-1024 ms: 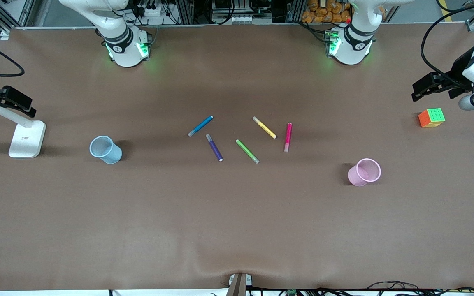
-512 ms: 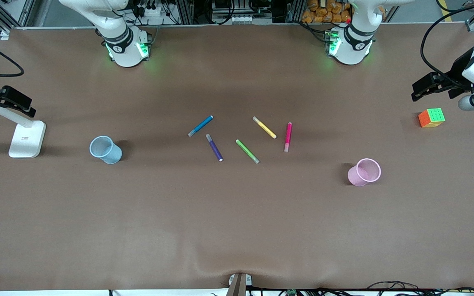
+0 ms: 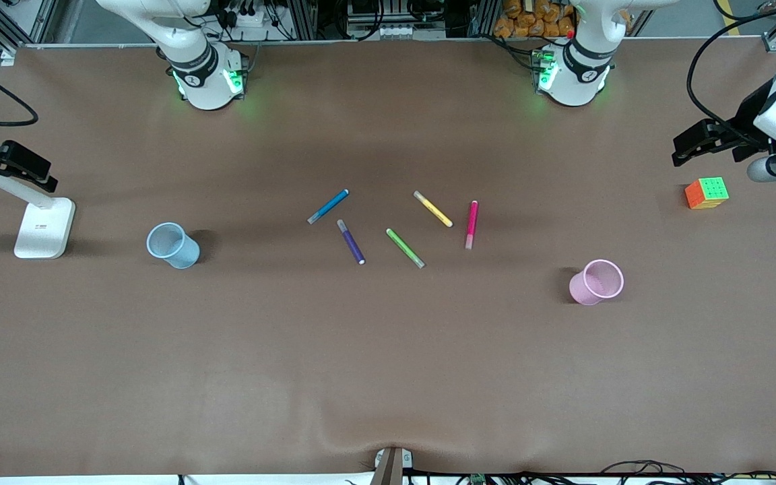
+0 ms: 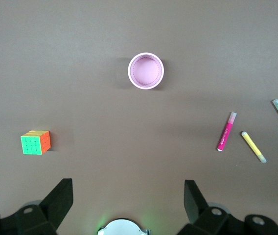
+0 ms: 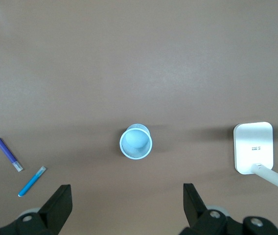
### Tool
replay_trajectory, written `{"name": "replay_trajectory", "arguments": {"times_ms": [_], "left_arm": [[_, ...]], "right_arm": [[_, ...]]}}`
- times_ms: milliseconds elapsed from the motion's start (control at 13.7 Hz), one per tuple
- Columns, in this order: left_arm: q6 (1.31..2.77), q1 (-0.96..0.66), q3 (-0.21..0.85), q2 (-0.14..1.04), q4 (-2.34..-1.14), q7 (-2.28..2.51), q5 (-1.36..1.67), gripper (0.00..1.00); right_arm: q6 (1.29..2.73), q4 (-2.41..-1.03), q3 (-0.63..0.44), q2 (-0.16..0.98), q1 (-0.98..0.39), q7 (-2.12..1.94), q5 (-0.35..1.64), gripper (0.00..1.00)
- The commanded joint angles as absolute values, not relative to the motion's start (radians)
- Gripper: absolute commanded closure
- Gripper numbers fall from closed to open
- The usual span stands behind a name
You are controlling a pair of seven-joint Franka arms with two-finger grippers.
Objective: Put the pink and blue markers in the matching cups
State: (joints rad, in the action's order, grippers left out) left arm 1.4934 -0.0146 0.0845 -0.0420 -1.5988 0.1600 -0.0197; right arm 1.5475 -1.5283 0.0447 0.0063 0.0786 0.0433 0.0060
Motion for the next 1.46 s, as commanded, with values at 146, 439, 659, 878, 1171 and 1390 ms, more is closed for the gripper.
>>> {"name": "replay_trajectory", "arguments": {"times_ms": [146,439,659,878,1171,1390], "left_arm": [[1.471,-0.018,0.095,-0.018,-1.568,0.163,-0.015,0.0],[1.471,-0.021,0.101,-0.015,-1.569,0.163,-0.009,0.0],[1.473,-0.023,0.123,0.017,-1.569,0.167,-0.005,0.0],[1.483,-0.029,0.162,0.063,-1.569,0.198,-0.005,0.0],[1.534,-0.032,0.242,0.146,-1.589,0.224,-0.005,0.0],[1.6,-0.057,0.282,0.236,-1.603,0.239,-0.005,0.0]], "right_arm": [[1.537,-1.517,0.06,0.011,0.101,0.043,0.002,0.0],[1.537,-1.517,0.06,0.009,0.103,0.043,0.002,0.0],[1.537,-1.517,0.06,0.011,0.104,0.043,0.002,0.0],[1.539,-1.517,0.06,0.011,0.106,0.043,0.002,0.0],[1.539,-1.517,0.06,0.014,0.106,0.046,0.0,0.0],[1.542,-1.517,0.06,0.015,0.107,0.044,0.002,0.0]]}}
